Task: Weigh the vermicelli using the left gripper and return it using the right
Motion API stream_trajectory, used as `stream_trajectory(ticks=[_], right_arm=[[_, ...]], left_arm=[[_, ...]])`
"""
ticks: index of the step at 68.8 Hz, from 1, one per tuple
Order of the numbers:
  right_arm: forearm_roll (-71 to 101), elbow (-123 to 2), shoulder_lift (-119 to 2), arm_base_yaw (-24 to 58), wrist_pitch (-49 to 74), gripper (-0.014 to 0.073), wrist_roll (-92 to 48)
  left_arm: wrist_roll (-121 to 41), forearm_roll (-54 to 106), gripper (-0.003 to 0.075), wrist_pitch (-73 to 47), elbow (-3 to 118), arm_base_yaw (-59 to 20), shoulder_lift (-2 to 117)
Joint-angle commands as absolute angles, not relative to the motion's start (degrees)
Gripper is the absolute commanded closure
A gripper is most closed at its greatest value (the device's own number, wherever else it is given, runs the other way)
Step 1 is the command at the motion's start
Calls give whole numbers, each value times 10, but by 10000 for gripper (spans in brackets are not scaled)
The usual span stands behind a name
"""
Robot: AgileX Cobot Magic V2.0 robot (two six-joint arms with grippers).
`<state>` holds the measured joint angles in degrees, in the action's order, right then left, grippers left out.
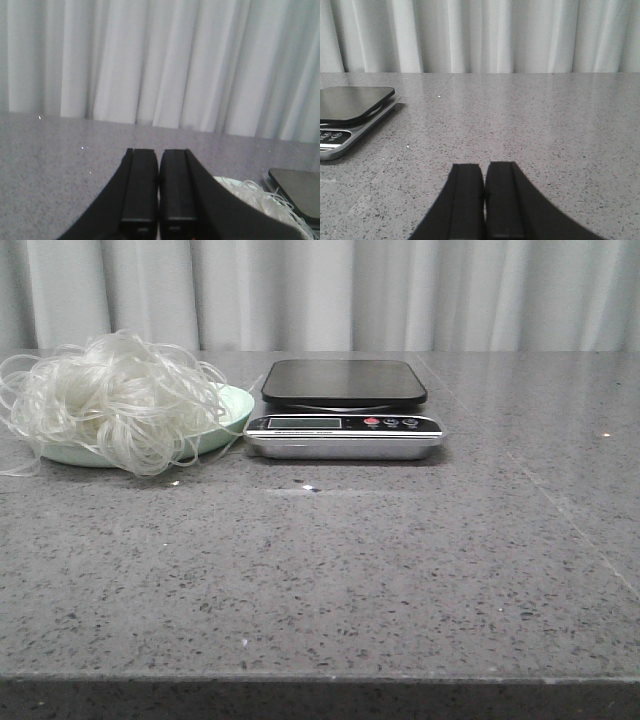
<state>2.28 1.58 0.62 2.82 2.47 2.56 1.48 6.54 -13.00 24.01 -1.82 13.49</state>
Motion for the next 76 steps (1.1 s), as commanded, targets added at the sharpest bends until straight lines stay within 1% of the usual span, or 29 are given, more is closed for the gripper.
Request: stream_trajectory(ticks=[1,16,22,25,28,29,37,40,44,49,66,76], right_arm=[[21,11,15,25,-23,414,21],[21,11,15,25,-23,414,21],[21,11,15,25,-23,414,21],[21,11,15,25,-23,414,21],[21,11,15,25,-23,414,21],[21,11,15,25,-23,414,21],[21,11,15,25,-23,414,21],[21,11,15,25,-23,414,21],[21,11,15,25,-23,414,21],[21,11,15,25,-23,414,21],[21,11,15,25,-23,414,21],[21,11,15,25,-23,414,21]], left_arm=[[22,84,577,-113,271,-17,173],[22,84,576,-105,272,-17,210],[12,84,547,-121,290,-17,230],[12,84,516,-134,303,-19,242],[11,84,452,-147,322,-28,258],[11,84,452,-149,324,-30,260],[-30,84,248,-176,375,-76,317],[-35,83,196,-186,395,-93,345],[-35,83,159,-194,412,-113,372],[-35,83,146,-201,435,-137,412],[-35,83,146,-218,522,-218,568],[-35,83,146,-248,578,-231,659]])
